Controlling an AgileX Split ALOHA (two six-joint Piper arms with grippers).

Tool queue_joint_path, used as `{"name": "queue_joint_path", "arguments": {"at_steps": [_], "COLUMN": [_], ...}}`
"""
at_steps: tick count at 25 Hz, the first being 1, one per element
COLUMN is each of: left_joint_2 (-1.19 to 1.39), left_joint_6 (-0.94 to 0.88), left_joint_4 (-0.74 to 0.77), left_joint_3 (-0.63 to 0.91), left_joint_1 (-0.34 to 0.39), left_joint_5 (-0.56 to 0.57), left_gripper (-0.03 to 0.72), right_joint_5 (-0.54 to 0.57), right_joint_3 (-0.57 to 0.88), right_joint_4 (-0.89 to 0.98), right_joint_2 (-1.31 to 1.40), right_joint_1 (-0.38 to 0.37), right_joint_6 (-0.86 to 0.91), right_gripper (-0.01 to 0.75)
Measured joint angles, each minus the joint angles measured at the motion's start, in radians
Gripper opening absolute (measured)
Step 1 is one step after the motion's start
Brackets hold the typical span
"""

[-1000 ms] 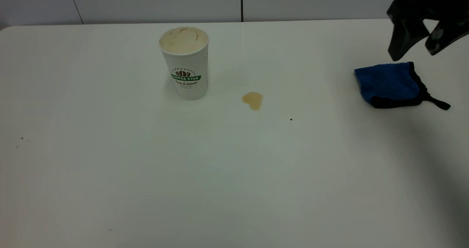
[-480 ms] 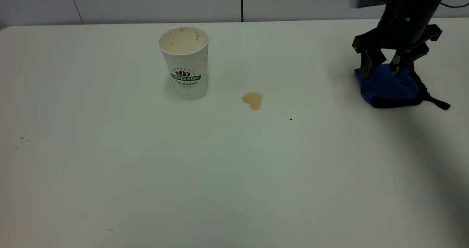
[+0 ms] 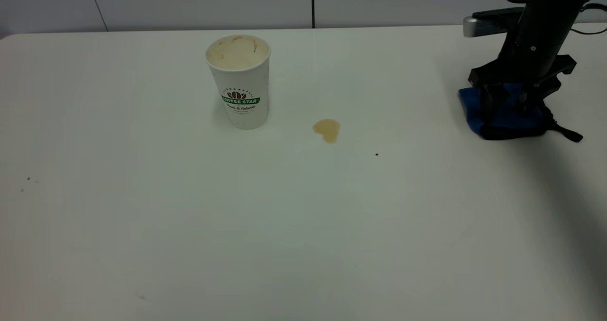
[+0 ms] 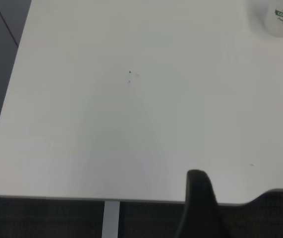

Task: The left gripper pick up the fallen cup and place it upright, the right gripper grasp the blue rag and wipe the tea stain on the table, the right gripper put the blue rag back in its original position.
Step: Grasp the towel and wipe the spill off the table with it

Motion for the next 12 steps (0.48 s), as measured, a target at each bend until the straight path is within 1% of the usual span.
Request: {"name": "queue_joint_path", "arguments": {"at_steps": [2, 3, 5, 6, 8, 9, 10, 11, 12], "left_joint_2": [0.0, 0.0, 0.0, 0.0, 0.0, 0.0, 0.0, 0.0, 0.0], "left_joint_6": [0.0, 0.0, 0.0, 0.0, 0.0, 0.0, 0.0, 0.0, 0.0], "left_joint_4": [0.0, 0.0, 0.0, 0.0, 0.0, 0.0, 0.0, 0.0, 0.0], "left_joint_3": [0.0, 0.0, 0.0, 0.0, 0.0, 0.0, 0.0, 0.0, 0.0], "left_joint_1": [0.0, 0.0, 0.0, 0.0, 0.0, 0.0, 0.0, 0.0, 0.0], "left_joint_5": [0.0, 0.0, 0.0, 0.0, 0.0, 0.0, 0.0, 0.0, 0.0], "left_gripper": [0.529, 0.529, 0.529, 0.529, 0.529, 0.529, 0.529, 0.529, 0.529], "right_joint_5": [0.005, 0.006, 0.006, 0.006, 0.006, 0.007, 0.011, 0.018, 0.026], "right_joint_3": [-0.005, -0.008, -0.01, -0.01, -0.01, -0.01, -0.01, -0.011, -0.011], "right_joint_4": [-0.001, -0.002, -0.003, -0.003, 0.007, 0.018, 0.029, 0.047, 0.07], "right_joint_2": [0.004, 0.005, 0.006, 0.006, 0.006, 0.006, 0.006, 0.006, 0.006], "right_joint_1": [0.0, 0.0, 0.0, 0.0, 0.0, 0.0, 0.0, 0.0, 0.0], "right_joint_6": [0.0, 0.0, 0.0, 0.0, 0.0, 0.0, -0.003, -0.011, -0.02], "right_gripper": [0.616, 0.598, 0.519, 0.449, 0.274, 0.17, 0.103, 0.073, 0.063]}}
